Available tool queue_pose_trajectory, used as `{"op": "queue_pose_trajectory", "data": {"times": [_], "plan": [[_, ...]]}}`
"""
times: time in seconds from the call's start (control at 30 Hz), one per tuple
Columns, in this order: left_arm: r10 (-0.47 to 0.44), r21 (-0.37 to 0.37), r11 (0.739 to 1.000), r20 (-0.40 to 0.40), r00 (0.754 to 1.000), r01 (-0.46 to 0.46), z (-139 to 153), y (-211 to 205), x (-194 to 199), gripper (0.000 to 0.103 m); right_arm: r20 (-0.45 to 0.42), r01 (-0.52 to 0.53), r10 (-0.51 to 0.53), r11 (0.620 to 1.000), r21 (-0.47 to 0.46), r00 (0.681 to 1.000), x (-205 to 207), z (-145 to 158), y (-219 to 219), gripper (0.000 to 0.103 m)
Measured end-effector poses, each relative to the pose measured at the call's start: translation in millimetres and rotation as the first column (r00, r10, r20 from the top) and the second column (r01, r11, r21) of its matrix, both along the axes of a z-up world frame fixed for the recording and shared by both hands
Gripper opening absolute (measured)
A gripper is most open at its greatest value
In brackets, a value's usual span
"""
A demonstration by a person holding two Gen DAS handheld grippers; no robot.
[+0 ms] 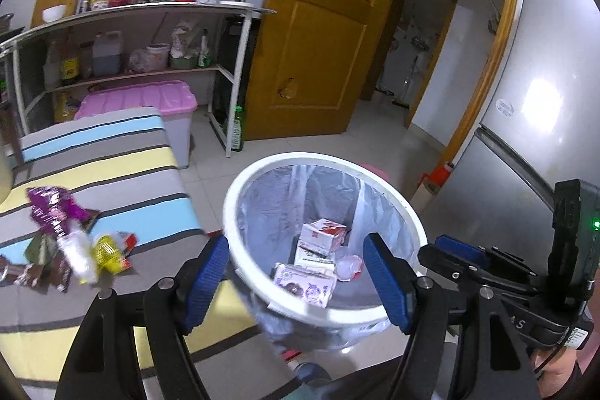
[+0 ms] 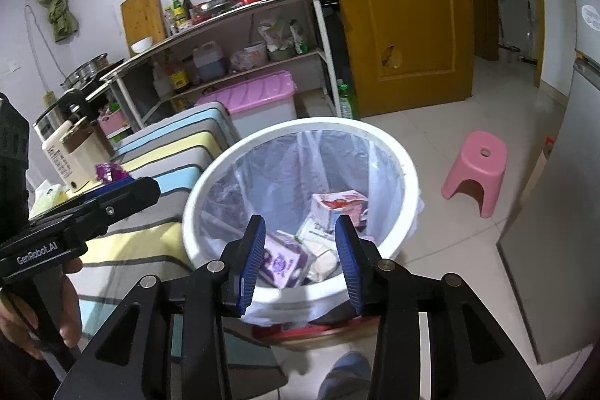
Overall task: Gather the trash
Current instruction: 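Carry the cup and juice box over the bin and open both tools to drop them, then move both tools back to the table toward the remaining wrappers and bag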
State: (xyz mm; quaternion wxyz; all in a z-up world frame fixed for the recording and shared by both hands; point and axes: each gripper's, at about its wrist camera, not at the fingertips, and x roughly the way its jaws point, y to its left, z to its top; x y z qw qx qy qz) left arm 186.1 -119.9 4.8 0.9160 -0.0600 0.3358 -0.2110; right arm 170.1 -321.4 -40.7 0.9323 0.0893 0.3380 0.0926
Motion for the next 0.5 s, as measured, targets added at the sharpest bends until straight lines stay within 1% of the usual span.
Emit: {"op": "queue_pose_trajectory", "data": {"times": [0.27, 0.5], "plan": [[0.066, 0.003, 0.998, 0.011, 0.998, -0.066, 4, 32, -28, 0.074, 0.007, -0.082, 0.081, 0.997, 0.005, 0.997, -18, 5, 28, 0.04], [0.126, 0.0, 0.992, 0.01, 0.992, -0.126, 0, 60, -50, 0.074, -0.001, -0.171, 0.171, 0.985, -0.018, 0.985, -32, 3, 60, 0.04]]}}
